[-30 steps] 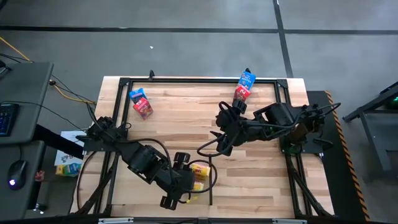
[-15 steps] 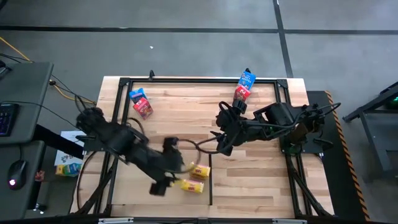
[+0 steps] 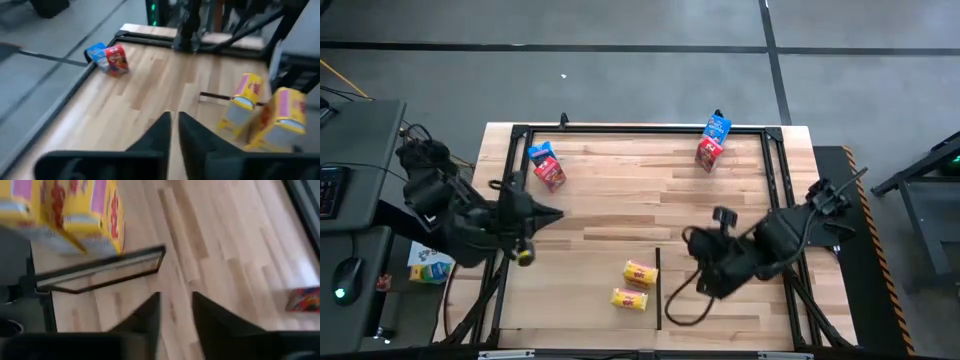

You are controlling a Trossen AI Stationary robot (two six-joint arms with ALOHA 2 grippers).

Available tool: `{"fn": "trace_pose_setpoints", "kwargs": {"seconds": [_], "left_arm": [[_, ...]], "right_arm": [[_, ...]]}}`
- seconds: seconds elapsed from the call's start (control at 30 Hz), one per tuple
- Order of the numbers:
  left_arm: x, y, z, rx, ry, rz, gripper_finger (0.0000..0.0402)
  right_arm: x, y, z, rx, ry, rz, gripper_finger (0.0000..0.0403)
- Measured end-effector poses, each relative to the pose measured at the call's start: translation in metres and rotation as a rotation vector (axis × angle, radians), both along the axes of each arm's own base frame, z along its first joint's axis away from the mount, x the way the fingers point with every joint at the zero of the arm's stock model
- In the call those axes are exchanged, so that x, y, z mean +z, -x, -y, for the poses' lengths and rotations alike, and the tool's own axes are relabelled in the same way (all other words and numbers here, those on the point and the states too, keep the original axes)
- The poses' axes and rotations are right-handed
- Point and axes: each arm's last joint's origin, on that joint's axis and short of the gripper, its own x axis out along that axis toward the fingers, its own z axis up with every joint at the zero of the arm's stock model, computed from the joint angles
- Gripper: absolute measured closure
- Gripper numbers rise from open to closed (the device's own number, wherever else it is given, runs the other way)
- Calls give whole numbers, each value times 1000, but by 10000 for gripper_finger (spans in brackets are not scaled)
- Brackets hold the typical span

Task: Stack cereal on shelf
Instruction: Adjust the yellow cereal boxes on the shelf

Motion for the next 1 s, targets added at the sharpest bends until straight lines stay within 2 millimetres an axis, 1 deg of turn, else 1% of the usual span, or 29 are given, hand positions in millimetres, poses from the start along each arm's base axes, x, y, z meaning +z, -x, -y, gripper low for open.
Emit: {"fn": "trace_pose_setpoints", "kwargs": {"seconds": [0.07,0.1,0.2,0.33,0.4,0.47,0.53,0.67,0.8,1.0], "left_arm": [[-15,8,-5,-9,70,52,391],[-24,10,-7,-19,105,78,390],[-50,5,-9,-103,204,151,399],[-76,-17,-13,-330,356,293,401],[-86,-28,-20,-416,414,343,401],[-93,-37,-32,-420,437,356,401],[-96,-39,-42,-393,441,349,401],[-88,-35,-55,-382,410,412,401],[-82,-27,-61,-370,392,446,401],[-85,-23,-63,-347,386,410,401]], "right_arm": [[-10,3,-9,-24,-38,0,378],[-15,5,-12,-31,-61,-10,390],[-32,5,-26,-26,-186,5,383],[-52,-2,-42,24,-327,90,399],[-61,-5,-44,20,-363,135,397],[-67,-10,-42,-21,-377,206,399],[-72,-17,-41,-51,-379,277,402],[-81,-33,-34,-96,-398,388,402],[-90,-37,-24,-110,-374,355,402],[-89,-43,-16,-113,-350,364,403]]}}
